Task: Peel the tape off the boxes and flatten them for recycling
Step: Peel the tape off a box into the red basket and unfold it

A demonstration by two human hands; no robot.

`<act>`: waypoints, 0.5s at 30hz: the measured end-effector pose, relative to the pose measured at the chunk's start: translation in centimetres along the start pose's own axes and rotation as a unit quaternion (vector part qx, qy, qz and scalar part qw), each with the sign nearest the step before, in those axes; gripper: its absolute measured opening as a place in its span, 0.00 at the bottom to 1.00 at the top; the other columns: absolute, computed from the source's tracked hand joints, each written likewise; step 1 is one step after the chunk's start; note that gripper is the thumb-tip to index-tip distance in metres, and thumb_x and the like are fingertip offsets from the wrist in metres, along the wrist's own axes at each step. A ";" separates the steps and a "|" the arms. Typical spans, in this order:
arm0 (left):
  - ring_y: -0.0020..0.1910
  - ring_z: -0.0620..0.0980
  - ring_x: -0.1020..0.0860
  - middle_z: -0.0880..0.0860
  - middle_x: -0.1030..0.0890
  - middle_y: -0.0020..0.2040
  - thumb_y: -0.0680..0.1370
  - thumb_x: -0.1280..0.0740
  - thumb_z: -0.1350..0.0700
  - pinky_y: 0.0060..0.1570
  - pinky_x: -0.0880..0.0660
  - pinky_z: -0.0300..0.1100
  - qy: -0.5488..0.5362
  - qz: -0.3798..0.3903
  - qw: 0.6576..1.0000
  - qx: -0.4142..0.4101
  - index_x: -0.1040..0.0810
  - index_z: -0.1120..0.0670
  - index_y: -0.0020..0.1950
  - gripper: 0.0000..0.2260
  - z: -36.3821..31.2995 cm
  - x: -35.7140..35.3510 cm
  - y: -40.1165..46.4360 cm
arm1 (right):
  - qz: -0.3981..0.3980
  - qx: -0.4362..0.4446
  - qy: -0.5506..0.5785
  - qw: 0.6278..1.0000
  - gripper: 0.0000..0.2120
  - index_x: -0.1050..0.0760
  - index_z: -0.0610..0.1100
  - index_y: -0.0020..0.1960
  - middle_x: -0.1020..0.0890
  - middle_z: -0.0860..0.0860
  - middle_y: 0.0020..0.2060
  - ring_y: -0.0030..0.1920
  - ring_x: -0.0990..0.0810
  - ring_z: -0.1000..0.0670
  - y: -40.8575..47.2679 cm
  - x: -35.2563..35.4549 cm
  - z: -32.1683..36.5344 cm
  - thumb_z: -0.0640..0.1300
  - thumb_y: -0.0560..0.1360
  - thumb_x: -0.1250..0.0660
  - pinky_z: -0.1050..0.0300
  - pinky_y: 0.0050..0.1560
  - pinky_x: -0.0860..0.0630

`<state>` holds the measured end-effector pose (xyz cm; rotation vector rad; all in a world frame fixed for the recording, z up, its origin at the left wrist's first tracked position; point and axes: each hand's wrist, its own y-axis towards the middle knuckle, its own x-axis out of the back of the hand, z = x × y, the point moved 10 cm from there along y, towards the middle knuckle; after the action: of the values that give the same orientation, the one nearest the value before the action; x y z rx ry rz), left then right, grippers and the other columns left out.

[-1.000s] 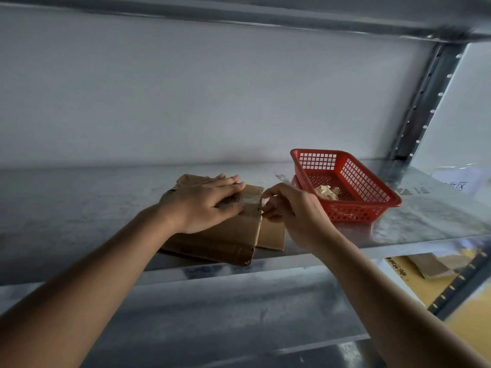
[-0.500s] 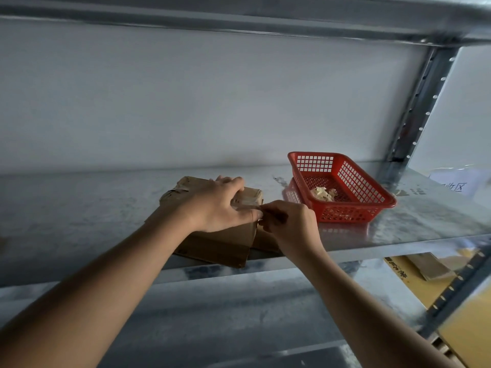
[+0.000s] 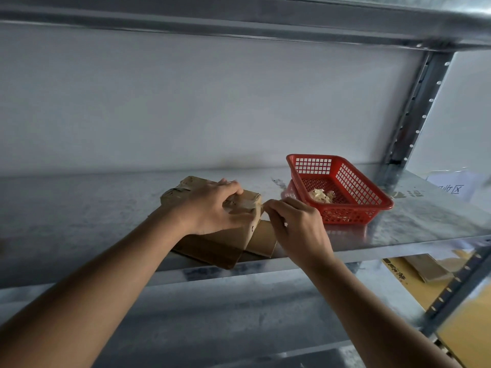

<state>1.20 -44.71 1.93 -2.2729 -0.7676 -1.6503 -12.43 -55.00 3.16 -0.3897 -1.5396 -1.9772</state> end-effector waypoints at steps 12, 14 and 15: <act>0.73 0.44 0.50 0.39 0.43 0.66 0.68 0.44 0.25 0.73 0.48 0.56 -0.013 0.010 1.000 0.010 0.40 0.22 0.70 0.29 0.8 -0.9 -0.3 | 0.082 -0.003 0.042 0.996 0.10 0.16 0.44 0.60 0.17 0.49 0.57 0.53 0.17 0.50 2.8 -1.5 0.3 0.39 0.79 0.28 0.52 0.55 0.20; 0.74 0.47 0.47 0.39 0.41 0.65 0.69 0.45 0.25 0.74 0.48 0.56 0.001 0.010 1.000 -0.005 0.40 0.21 0.69 0.27 0.6 -0.8 -0.3 | 0.120 -0.022 0.006 0.993 0.09 0.15 0.46 0.58 0.17 0.51 0.58 0.58 0.19 0.48 3.3 -2.2 0.1 0.42 0.79 0.28 0.52 0.58 0.23; 0.74 0.48 0.45 0.39 0.40 0.66 0.70 0.45 0.26 0.74 0.46 0.57 0.006 0.009 1.000 -0.013 0.37 0.23 0.69 0.27 0.5 -0.7 -0.4 | 0.138 -0.041 -0.004 0.990 0.08 0.15 0.47 0.57 0.17 0.51 0.57 0.57 0.19 0.49 3.6 -2.5 -0.2 0.44 0.79 0.29 0.52 0.59 0.23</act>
<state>1.20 -44.35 1.10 -2.2773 -0.7250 -1.6746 -8.28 -55.03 4.47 -0.6113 -1.3328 -1.8267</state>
